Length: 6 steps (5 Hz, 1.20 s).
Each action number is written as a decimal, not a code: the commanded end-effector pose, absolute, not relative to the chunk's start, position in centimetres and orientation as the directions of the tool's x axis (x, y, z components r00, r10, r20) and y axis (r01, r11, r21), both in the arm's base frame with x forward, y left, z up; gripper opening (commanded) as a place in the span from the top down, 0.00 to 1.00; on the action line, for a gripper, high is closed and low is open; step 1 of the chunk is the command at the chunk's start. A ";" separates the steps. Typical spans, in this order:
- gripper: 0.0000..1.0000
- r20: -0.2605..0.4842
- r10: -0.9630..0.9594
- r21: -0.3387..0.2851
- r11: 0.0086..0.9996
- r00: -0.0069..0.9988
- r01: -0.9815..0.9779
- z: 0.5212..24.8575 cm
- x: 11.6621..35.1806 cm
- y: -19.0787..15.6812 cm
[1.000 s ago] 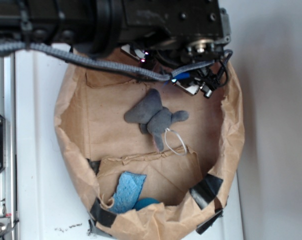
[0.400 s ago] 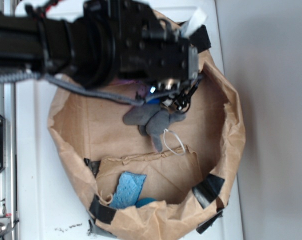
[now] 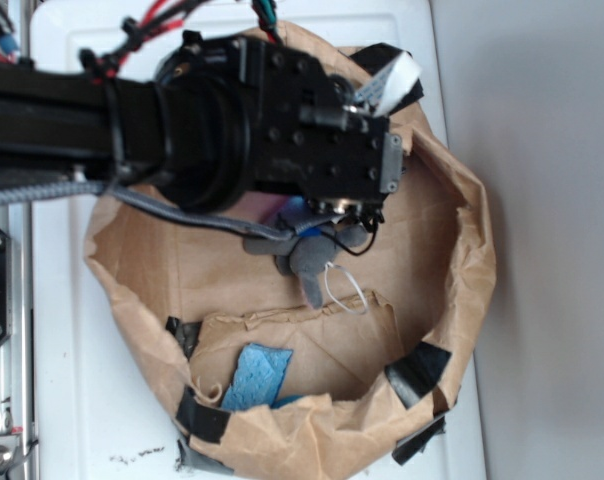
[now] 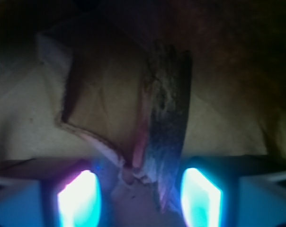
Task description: Grab the wood chip.
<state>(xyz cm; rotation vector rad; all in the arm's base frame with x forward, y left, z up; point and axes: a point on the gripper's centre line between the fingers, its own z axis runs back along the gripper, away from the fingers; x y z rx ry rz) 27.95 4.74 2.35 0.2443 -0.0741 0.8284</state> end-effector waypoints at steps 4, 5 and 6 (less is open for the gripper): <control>1.00 0.138 0.703 -0.008 0.705 0.697 -0.709 9.0 27.6 6.9; 1.00 0.109 0.702 -0.066 0.712 0.704 -0.699 10.8 27.1 7.5; 1.00 0.105 0.583 -0.096 0.812 0.805 -0.576 13.5 27.3 6.7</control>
